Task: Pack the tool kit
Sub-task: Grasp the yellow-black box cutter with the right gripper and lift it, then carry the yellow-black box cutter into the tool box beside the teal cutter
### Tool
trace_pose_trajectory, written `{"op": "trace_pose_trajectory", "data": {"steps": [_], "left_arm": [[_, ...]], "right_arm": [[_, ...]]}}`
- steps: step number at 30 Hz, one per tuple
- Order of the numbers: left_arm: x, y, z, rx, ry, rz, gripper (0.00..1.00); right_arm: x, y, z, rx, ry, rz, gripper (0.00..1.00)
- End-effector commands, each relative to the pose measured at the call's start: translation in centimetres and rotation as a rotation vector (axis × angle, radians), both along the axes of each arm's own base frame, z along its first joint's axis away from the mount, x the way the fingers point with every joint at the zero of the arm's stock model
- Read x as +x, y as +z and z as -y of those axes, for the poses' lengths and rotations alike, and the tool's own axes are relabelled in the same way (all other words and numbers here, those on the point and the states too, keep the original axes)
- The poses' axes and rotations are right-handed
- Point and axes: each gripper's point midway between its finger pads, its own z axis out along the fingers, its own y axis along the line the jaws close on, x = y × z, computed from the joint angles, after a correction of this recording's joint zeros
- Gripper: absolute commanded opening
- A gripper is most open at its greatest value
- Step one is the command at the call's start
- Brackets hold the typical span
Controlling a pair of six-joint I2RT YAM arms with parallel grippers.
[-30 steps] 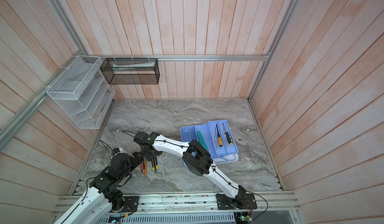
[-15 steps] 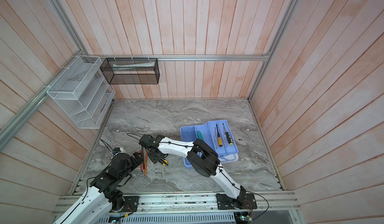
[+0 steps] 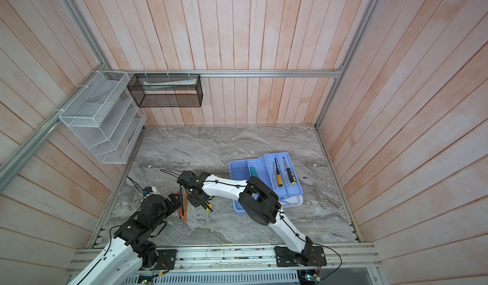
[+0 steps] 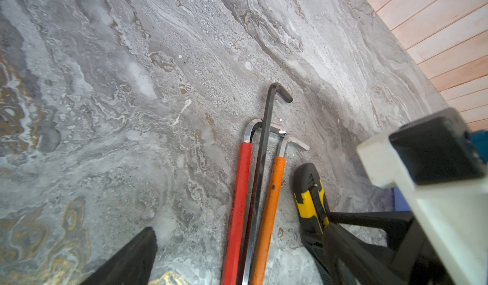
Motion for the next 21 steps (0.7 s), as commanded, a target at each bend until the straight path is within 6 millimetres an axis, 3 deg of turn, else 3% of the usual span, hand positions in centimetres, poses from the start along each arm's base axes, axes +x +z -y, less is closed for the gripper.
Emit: {"op": "trace_pose_trajectory", "data": {"steps": [1, 7, 10, 21], "left_arm": [[0.7, 1.5, -0.3, 0.029, 0.002, 0.047, 1.00], [1.1, 1.4, 0.0, 0.062, -0.036, 0.037, 1.00], [1.2, 1.4, 0.4, 0.063, -0.058, 0.037, 1.00], [1.2, 1.3, 0.4, 0.068, -0.061, 0.035, 1.00]], "right_arm": [[1.1, 2.1, 1.3, 0.025, -0.049, 0.016, 0.24], [2.9, 6.7, 2.6, 0.141, -0.111, 0.064, 0.15], [3.7, 9.0, 4.3, 0.165, -0.152, 0.103, 0.14], [9.0, 14.9, 14.5, 0.213, -0.403, 0.195, 0.13]]}}
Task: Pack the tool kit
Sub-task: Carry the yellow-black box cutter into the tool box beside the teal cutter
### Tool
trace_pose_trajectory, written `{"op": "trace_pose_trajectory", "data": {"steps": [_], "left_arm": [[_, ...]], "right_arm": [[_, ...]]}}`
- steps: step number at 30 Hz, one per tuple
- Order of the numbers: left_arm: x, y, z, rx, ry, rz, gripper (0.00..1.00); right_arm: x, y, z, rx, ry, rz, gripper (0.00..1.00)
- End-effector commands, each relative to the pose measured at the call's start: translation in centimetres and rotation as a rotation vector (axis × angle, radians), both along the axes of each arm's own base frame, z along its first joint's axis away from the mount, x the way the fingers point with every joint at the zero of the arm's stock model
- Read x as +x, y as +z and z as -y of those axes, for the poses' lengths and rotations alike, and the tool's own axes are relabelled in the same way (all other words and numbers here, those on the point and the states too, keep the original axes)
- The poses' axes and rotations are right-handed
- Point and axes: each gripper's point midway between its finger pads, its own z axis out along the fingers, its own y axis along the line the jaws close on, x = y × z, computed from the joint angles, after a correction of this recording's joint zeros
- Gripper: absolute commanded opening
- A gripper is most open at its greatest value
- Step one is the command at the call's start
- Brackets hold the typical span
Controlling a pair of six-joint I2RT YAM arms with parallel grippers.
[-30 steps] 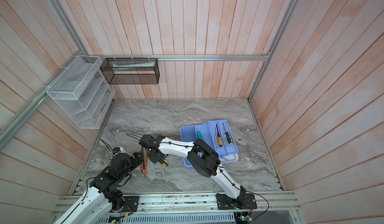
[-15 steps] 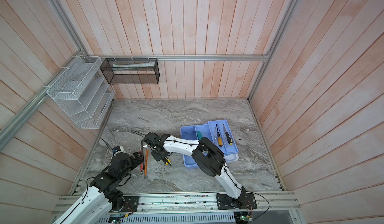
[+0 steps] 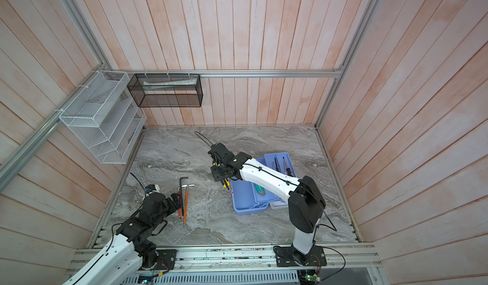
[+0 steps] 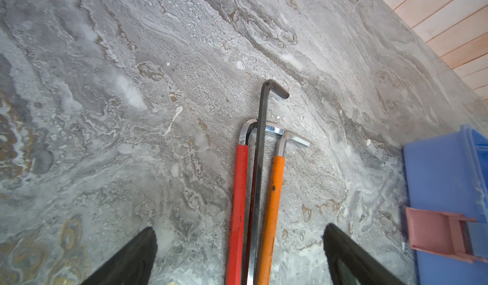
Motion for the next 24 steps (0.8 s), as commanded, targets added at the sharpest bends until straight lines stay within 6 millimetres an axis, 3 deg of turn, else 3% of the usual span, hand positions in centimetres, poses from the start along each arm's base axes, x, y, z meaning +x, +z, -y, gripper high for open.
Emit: {"op": "trace_pose_trajectory", "data": {"steps": [1, 8, 12, 17, 21, 24], "left_arm": [[0.7, 1.4, 0.0, 0.000, 0.003, 0.039, 1.00], [0.7, 1.2, -0.1, 0.003, 0.010, 0.031, 1.00], [0.7, 1.1, -0.1, 0.006, 0.015, 0.024, 1.00], [0.7, 1.0, -0.2, 0.009, 0.026, 0.011, 1.00], [0.7, 0.9, -0.2, 0.009, 0.025, 0.009, 1.00], [0.7, 0.9, -0.2, 0.007, 0.023, 0.010, 1.00]], "right_arm": [[1.1, 0.9, 4.0, -0.030, -0.091, 0.025, 0.13], [2.1, 0.5, 13.3, -0.124, -0.246, 0.022, 0.13], [1.8, -1.1, 16.6, -0.126, -0.271, -0.032, 0.13], [1.8, -2.7, 18.3, -0.161, -0.285, -0.050, 0.13], [1.7, -3.9, 18.4, -0.208, -0.259, -0.078, 0.14], [1.9, -4.8, 19.0, -0.260, -0.273, -0.093, 0.19]]}}
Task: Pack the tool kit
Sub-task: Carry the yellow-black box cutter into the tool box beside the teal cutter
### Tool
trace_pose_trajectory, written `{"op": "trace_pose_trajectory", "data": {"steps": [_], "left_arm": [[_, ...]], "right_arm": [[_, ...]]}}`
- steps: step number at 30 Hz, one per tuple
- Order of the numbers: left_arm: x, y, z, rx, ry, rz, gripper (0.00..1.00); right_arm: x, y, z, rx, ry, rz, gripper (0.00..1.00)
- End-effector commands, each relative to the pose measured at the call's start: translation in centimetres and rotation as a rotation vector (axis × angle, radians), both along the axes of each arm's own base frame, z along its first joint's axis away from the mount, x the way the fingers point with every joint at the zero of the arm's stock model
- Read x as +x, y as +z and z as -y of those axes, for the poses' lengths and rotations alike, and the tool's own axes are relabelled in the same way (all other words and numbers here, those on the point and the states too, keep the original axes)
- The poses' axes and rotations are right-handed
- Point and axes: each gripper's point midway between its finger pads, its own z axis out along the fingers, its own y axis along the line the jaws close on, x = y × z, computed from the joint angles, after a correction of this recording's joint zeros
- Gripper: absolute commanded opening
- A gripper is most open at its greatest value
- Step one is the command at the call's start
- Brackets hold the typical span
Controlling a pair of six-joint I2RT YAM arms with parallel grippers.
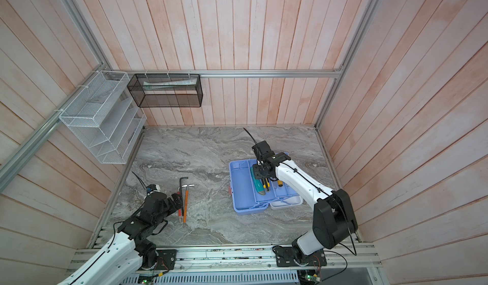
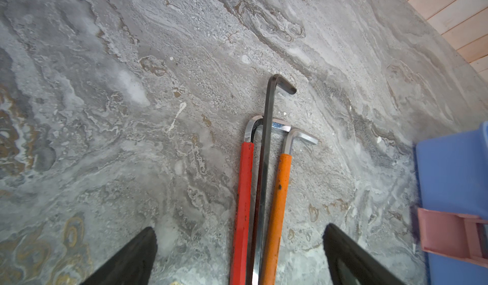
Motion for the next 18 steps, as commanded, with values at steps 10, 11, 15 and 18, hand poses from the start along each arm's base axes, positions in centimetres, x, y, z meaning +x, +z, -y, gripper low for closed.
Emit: {"op": "trace_pose_trajectory", "data": {"steps": [10, 11, 15, 18], "left_arm": [[1.7, 2.0, 1.2, -0.031, -0.037, 0.057, 1.00], [1.9, 2.1, 1.4, -0.032, -0.043, 0.057, 1.00], [2.6, 1.7, 2.3, -0.045, -0.068, 0.039, 1.00], [2.8, 0.9, 2.9, -0.068, -0.084, 0.022, 1.00]], "right_arm": [[0.4, -0.1, 0.4, -0.069, -0.001, -0.014, 0.51], [0.5, 0.4, 0.3, -0.069, 0.001, -0.005, 0.52], [0.7, 3.1, -1.6, -0.043, 0.037, 0.052, 0.53], [0.3, 4.9, -4.9, 0.072, 0.106, 0.099, 0.54]]}}
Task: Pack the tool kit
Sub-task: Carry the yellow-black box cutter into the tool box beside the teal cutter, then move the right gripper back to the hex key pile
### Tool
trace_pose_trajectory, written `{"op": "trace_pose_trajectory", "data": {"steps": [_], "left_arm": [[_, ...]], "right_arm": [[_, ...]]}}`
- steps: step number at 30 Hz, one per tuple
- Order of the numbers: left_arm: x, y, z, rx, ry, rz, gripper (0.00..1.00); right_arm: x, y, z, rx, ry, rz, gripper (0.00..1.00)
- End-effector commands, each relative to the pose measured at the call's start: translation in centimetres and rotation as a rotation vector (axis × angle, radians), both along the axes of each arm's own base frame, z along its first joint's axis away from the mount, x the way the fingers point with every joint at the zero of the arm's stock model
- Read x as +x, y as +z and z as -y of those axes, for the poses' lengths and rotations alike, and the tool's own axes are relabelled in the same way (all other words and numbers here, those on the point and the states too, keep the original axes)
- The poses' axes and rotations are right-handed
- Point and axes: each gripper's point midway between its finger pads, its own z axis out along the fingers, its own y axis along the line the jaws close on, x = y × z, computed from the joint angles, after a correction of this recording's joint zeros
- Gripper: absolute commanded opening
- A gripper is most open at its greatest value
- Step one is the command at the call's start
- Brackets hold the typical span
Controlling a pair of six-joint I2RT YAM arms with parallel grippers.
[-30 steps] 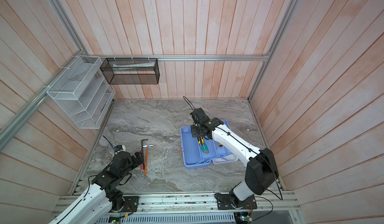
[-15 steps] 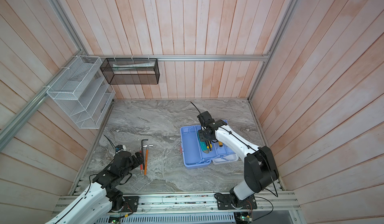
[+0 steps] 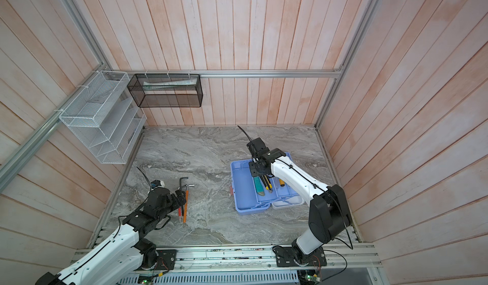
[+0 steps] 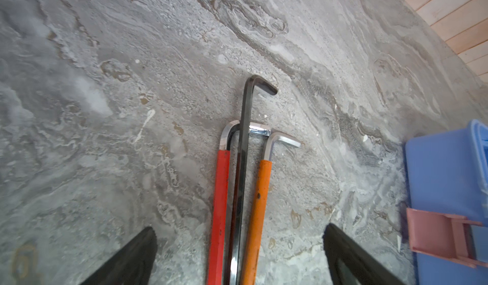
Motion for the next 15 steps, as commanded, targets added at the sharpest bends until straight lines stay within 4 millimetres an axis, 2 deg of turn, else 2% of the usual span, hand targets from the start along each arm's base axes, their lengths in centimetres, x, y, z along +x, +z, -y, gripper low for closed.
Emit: {"op": "trace_pose_trajectory", "data": {"steps": [1, 3, 8, 11, 15], "left_arm": [[1.1, 0.8, 1.3, -0.049, -0.033, 0.033, 1.00], [1.3, 0.5, 1.8, -0.059, -0.053, 0.025, 1.00], [1.4, 0.0, 2.2, -0.048, -0.071, -0.019, 1.00], [1.3, -0.6, 3.1, -0.077, -0.113, -0.029, 1.00], [0.8, -1.4, 3.8, -0.111, -0.131, -0.058, 1.00]], "right_arm": [[-0.7, 3.1, -3.3, 0.128, 0.077, 0.057, 0.54], [-1.3, 4.0, -5.5, 0.231, 0.135, 0.067, 0.54], [-3.1, 5.7, -9.3, 0.411, 0.241, 0.078, 0.55], [-3.9, 5.8, -10.6, 0.473, 0.273, 0.076, 0.55], [-4.3, 5.3, -11.0, 0.480, 0.279, 0.062, 0.55]]}}
